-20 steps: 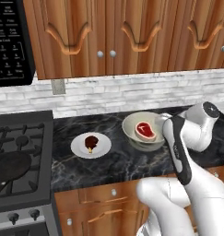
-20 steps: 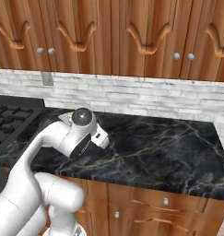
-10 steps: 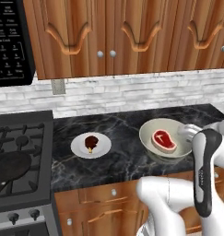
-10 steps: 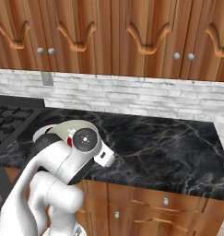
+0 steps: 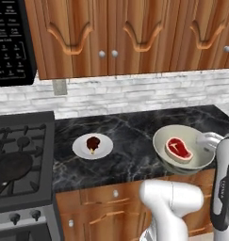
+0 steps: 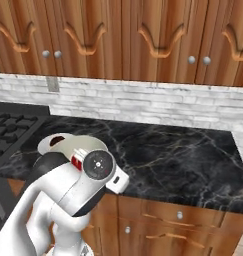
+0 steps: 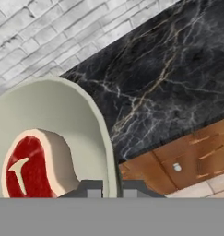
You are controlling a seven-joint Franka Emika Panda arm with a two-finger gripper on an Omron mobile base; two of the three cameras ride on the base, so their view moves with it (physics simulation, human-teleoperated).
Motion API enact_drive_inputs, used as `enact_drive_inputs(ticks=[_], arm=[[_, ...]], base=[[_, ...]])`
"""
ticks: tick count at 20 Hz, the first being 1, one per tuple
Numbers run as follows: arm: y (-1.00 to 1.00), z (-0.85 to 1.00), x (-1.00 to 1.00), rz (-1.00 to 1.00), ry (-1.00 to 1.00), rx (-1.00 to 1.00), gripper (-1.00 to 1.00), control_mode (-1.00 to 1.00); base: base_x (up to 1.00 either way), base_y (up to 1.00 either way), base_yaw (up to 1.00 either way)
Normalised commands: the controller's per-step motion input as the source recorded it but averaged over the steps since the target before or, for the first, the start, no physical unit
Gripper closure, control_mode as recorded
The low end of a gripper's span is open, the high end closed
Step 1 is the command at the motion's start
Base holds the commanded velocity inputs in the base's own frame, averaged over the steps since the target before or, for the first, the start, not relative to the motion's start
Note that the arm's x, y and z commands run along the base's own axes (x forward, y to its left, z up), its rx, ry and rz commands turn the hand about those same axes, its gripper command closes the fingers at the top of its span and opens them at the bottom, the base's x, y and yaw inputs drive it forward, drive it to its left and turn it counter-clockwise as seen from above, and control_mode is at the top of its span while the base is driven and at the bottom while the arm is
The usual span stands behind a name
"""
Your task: Place one of the steaks on the plate and the other in the bowl. Then place the bowl in the fridge.
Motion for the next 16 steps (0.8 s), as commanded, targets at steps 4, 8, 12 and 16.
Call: enact_drive_inputs(ticks=[4,8,12,16], arm=[[0.0,0.0,0.0,0.0,0.0,0.0,1.0,1.0],[0.0,0.0,0.0,0.0,0.0,0.0,1.0,1.0],[0.0,0.0,0.0,0.0,0.0,0.0,1.0,1.0],[0.0,0.0,0.0,0.0,0.0,0.0,1.0,1.0]], base=[[-0.72,0.17,0.24],[-0.45,0.34,0.52],[-0.04,0.28,0.72],[0.24,0.7,0.58]])
